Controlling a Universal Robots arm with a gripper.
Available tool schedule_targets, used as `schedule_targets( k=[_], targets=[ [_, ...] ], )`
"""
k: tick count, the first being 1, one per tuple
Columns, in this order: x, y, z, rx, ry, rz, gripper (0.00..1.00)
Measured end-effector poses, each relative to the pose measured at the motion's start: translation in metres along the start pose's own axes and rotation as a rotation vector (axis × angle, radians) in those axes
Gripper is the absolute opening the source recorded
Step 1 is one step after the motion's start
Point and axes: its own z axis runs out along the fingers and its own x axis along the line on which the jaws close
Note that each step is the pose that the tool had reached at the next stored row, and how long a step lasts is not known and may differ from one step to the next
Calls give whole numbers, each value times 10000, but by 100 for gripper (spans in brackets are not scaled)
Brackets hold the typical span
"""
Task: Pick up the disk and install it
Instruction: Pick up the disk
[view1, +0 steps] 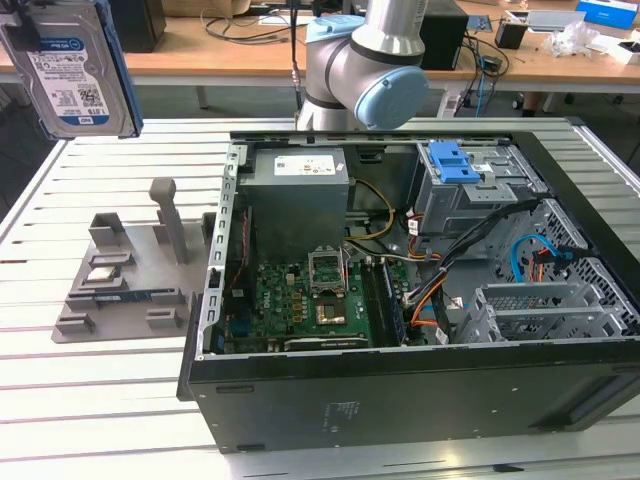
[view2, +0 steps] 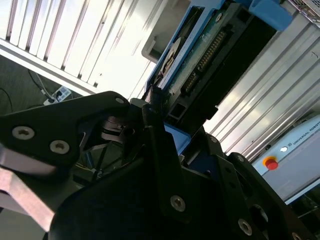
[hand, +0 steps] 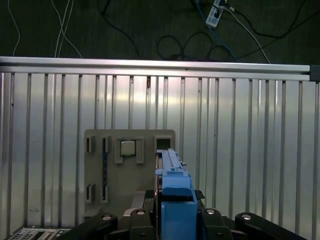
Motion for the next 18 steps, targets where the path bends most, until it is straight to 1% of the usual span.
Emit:
schedule_targets(
  k=[10,15,17,18],
  targets=[
    [0,2,-111,0,0,1,36],
    [1,4,-198,0,0,0,36],
    [1,5,-247,0,0,0,36],
    [2,6,-295,0,0,0,36]
  ],
)
